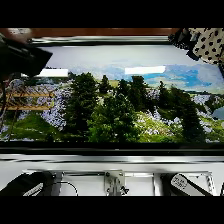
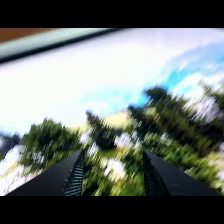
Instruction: Fold the shirts.
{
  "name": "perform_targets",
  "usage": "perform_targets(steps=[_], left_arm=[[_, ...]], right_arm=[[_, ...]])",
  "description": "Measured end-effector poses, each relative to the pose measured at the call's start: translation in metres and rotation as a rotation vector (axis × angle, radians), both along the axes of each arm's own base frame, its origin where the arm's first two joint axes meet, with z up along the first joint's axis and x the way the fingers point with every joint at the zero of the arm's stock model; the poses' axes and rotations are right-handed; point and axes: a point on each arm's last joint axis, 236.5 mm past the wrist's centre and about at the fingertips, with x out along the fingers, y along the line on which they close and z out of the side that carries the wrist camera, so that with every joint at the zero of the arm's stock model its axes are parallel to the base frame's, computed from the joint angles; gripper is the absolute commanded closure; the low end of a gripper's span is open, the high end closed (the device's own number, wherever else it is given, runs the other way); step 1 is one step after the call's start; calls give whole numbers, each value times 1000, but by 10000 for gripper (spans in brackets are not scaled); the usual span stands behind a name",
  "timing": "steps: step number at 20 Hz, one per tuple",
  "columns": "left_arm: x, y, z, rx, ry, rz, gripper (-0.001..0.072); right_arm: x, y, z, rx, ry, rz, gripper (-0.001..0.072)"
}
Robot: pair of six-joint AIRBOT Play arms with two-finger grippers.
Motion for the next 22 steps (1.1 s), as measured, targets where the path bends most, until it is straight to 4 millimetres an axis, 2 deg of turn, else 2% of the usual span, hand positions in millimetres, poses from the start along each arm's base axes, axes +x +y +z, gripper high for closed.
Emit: perform_targets(steps=[2, 3, 6, 9, 11, 13, 16, 22], left_arm=[[-4, 18, -27, 72, 100, 56, 246], [-5, 24, -39, 97, 144, 78, 246], [-2, 33, -76, 138, 275, 137, 246], [7, 33, -121, 156, 411, 185, 245], [11, 24, -147, 134, 504, 197, 245], [13, 11, -171, 106, 592, 191, 245], [15, 1, -193, 90, 669, 190, 245], [17, -5, -210, 79, 726, 193, 245]], right_arm=[[17, 44, -33, 186, -4, 101, 92], [18, 71, -49, 286, 24, 156, 92], [29, 145, -82, 458, 87, 332, 92], [65, 210, -95, 470, 27, 510, 92], [96, 250, -94, 433, -68, 606, 92], [117, 286, -91, 385, -146, 691, 92], [120, 309, -100, 292, -127, 780, 92], [85, 317, -117, 274, 42, 838, 92]])
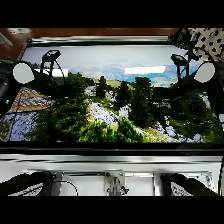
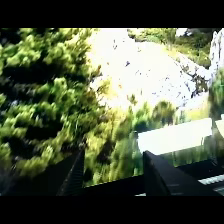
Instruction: Fold the shirts.
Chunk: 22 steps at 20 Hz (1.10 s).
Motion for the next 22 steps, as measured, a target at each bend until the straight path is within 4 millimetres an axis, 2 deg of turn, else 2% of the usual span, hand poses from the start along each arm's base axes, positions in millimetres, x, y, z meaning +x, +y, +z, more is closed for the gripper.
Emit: perform_targets(steps=[7, 22], left_arm=[[0, -1, -3, -3, 9, 0, 245], [0, -1, -3, -3, 9, 1, 245]], right_arm=[[-11, -1, -3, -18, 44, 14, 92], [-13, -1, -4, -22, 51, 18, 92]])
